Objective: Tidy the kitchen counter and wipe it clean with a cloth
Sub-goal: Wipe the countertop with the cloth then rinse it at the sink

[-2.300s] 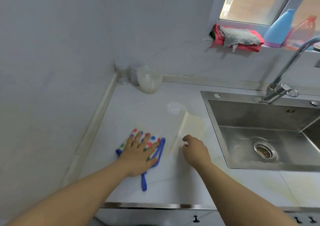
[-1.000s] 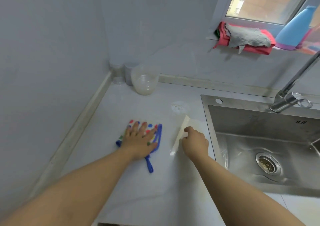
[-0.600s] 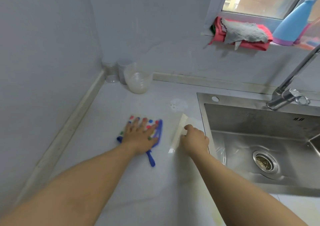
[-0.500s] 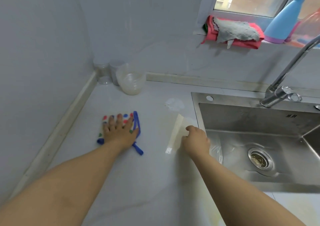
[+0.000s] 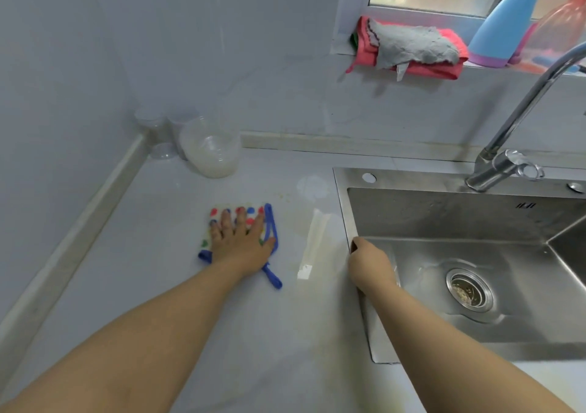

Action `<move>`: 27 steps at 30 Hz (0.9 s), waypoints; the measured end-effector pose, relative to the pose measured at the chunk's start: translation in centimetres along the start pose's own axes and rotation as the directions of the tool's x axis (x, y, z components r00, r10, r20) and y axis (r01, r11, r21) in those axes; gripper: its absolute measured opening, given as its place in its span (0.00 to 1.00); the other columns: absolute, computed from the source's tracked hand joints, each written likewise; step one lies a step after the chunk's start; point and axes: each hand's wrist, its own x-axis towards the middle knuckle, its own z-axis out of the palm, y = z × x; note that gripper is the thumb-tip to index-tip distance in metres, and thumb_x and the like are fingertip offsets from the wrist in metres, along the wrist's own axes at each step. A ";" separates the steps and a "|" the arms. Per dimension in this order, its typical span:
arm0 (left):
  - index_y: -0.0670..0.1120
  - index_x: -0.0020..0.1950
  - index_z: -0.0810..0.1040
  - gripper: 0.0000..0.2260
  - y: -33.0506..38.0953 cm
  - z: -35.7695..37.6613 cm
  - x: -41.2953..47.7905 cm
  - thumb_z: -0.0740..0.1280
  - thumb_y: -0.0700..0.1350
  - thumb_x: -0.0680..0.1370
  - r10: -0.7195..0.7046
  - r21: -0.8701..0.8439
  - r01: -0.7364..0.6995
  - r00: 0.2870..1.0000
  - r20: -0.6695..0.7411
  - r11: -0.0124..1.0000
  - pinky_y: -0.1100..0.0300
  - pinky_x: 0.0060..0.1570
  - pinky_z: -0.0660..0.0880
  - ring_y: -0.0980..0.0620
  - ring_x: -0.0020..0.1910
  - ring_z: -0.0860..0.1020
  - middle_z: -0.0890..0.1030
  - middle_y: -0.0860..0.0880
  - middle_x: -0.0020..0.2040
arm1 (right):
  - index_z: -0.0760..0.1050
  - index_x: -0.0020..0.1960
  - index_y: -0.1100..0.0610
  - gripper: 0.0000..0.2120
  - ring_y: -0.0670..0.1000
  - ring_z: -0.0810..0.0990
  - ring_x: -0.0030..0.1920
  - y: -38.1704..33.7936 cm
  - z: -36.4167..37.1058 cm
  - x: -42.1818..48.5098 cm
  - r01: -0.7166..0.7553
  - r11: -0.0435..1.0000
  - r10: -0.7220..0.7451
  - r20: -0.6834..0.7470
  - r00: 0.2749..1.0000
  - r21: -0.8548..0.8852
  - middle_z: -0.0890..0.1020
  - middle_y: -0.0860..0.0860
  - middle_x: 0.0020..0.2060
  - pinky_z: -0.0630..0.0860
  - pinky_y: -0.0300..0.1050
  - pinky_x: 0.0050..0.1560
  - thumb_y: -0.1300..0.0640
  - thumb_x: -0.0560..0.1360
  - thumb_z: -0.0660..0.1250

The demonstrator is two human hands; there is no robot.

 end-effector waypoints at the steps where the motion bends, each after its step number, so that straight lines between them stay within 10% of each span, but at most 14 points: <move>1: 0.57 0.77 0.40 0.28 1.1 0.3 -0.5 0.48 0.60 0.80 0.082 0.028 -0.082 0.997 -0.001 0.996 0.45 0.73 0.35 0.42 0.76 0.37 0.39 0.48 0.78 | 0.57 0.33 0.55 0.14 0.52 0.66 0.34 -0.2 0.1 0.3 0.033 0.999 -0.033 -0.011 0.999 -0.022 0.68 0.51 0.36 0.61 0.44 0.33 0.71 0.72 0.50; 4: 0.59 0.76 0.38 0.27 2.3 0.7 -0.8 0.46 0.60 0.81 0.307 0.140 -0.314 0.949 0.067 0.939 0.47 0.73 0.33 0.45 0.76 0.34 0.36 0.50 0.78 | 0.69 0.45 0.60 0.11 0.57 0.70 0.59 -1.2 0.2 1.3 0.122 0.990 -0.124 -0.032 0.992 -0.065 0.71 0.56 0.55 0.68 0.50 0.54 0.70 0.73 0.50; 7: 0.59 0.76 0.38 0.27 0.5 -0.4 1.3 0.46 0.60 0.81 0.233 0.137 -0.239 0.971 0.062 0.961 0.47 0.74 0.36 0.45 0.76 0.36 0.37 0.50 0.78 | 0.71 0.60 0.59 0.17 0.55 0.56 0.75 -1.6 -0.7 2.2 0.164 0.956 -0.170 -0.007 0.985 -0.242 0.72 0.52 0.64 0.56 0.53 0.70 0.67 0.76 0.51; 13: 0.56 0.77 0.40 0.28 2.1 -1.7 5.2 0.46 0.61 0.80 -0.040 0.011 0.040 0.999 0.012 0.999 0.43 0.73 0.36 0.40 0.76 0.36 0.37 0.46 0.78 | 0.72 0.60 0.57 0.19 0.53 0.51 0.77 -1.4 -2.2 4.0 0.249 0.878 -0.246 0.061 0.967 -0.408 0.75 0.51 0.63 0.48 0.55 0.74 0.67 0.74 0.52; 19: 0.58 0.77 0.39 0.27 5.2 -0.9 5.3 0.45 0.61 0.81 0.317 0.129 -0.321 0.947 0.052 0.938 0.47 0.73 0.35 0.44 0.76 0.35 0.37 0.49 0.78 | 0.75 0.59 0.55 0.19 0.53 0.58 0.75 -2.1 -3.0 4.9 0.266 0.852 -0.266 0.065 0.962 -0.450 0.78 0.53 0.61 0.51 0.52 0.73 0.67 0.74 0.54; 27: 0.57 0.77 0.40 0.27 7.2 -2.4 8.9 0.46 0.60 0.81 0.087 0.011 -0.087 0.996 0.029 0.996 0.44 0.72 0.35 0.41 0.76 0.36 0.37 0.48 0.78 | 0.74 0.57 0.56 0.17 0.55 0.69 0.65 -2.0 -3.2 5.1 0.293 0.818 -0.263 0.130 0.956 -0.495 0.79 0.54 0.56 0.58 0.51 0.68 0.66 0.73 0.54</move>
